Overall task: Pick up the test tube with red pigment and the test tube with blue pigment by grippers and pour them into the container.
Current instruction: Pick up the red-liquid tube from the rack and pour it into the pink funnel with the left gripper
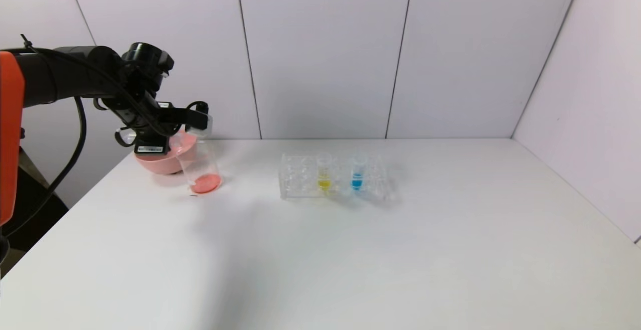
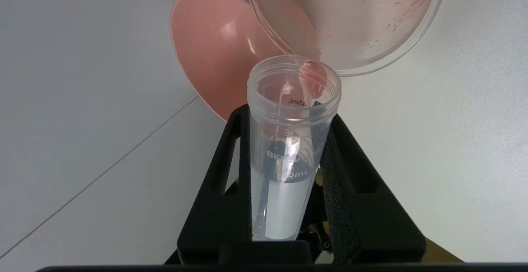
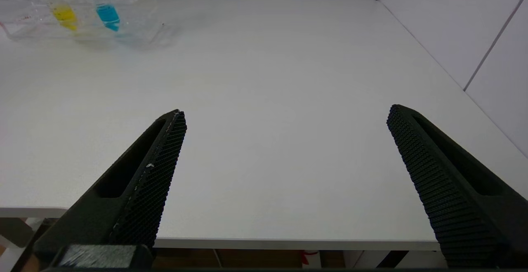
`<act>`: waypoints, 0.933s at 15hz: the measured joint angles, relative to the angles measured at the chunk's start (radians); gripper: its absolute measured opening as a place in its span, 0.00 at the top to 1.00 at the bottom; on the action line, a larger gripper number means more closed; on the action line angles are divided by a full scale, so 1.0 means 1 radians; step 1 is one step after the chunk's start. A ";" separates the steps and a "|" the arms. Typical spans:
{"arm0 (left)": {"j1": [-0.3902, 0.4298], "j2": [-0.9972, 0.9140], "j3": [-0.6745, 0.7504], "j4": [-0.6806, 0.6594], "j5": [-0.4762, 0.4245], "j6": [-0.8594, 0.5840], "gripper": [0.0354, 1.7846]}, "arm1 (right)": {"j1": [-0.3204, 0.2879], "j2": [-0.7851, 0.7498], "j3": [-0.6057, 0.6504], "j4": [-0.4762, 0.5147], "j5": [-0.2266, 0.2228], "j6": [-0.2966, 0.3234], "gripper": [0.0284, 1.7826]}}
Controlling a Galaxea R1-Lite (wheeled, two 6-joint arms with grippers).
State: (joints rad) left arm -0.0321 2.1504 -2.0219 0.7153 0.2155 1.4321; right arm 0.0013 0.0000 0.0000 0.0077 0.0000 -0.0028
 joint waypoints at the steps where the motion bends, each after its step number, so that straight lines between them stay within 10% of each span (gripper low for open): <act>1: 0.001 -0.004 0.000 -0.003 -0.012 -0.014 0.73 | 0.000 0.000 0.000 0.000 0.000 0.000 0.00; 14: 0.048 -0.109 0.000 -0.019 -0.416 -0.797 0.73 | 0.000 0.000 0.000 0.000 0.000 0.000 0.00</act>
State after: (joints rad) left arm 0.0157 2.0413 -2.0219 0.6964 -0.2004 0.6353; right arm 0.0013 0.0000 0.0000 0.0077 0.0000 -0.0028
